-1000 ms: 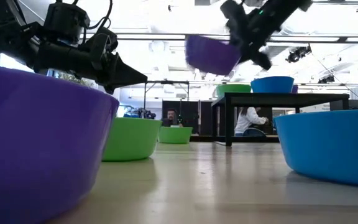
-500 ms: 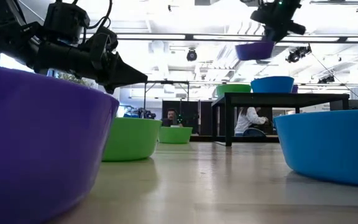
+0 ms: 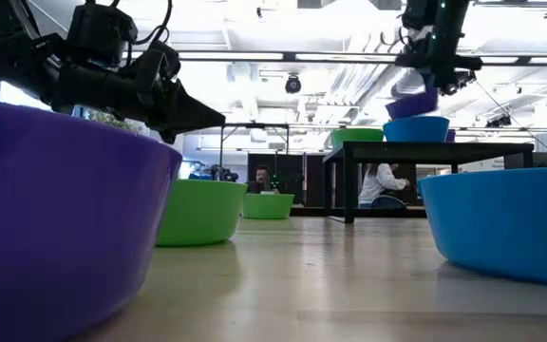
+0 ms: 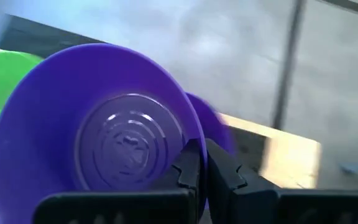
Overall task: Pick & Place Mini bowls
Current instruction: Stack the purple bowl on the other purple bowl on the shelf
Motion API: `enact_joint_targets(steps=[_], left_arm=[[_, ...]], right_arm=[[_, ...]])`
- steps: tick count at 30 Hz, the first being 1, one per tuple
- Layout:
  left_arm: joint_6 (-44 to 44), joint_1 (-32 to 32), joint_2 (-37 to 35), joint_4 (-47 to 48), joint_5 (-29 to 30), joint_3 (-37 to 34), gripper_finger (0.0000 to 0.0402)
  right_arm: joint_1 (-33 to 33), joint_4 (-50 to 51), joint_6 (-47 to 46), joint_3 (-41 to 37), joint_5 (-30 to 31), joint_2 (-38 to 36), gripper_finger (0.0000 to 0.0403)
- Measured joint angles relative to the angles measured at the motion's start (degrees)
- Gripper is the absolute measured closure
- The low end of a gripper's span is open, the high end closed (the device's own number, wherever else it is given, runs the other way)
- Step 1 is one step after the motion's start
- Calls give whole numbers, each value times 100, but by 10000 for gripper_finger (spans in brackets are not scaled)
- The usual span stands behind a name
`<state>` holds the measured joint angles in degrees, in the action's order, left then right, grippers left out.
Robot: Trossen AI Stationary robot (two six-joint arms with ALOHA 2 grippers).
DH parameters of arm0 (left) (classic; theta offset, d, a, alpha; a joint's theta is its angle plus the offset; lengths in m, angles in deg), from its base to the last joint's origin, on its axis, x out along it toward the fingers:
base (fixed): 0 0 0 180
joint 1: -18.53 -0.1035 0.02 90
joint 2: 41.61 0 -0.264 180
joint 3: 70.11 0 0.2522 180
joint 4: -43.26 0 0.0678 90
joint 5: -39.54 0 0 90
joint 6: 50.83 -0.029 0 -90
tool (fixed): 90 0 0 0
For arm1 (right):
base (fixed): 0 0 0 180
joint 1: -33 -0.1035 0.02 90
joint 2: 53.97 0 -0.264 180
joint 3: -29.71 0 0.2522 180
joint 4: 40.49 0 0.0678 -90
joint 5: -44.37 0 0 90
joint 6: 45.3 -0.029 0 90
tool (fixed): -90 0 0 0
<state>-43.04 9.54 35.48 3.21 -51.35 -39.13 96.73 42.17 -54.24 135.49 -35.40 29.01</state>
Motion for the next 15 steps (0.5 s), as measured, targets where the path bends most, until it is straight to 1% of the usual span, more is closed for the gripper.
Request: enact_joint_targets(steps=[3, 6, 15], left_arm=[[0, 0, 1, -3, -6, 1, 399], [0, 0, 1, -5, -4, 1, 399], [-1, 0, -1, -5, -6, -1, 399]], right_arm=[[95, 165, 22, -4, 366, 113, 397], [156, 216, 33, -4, 583, 199, 400], [368, 213, 85, -4, 550, 247, 393]])
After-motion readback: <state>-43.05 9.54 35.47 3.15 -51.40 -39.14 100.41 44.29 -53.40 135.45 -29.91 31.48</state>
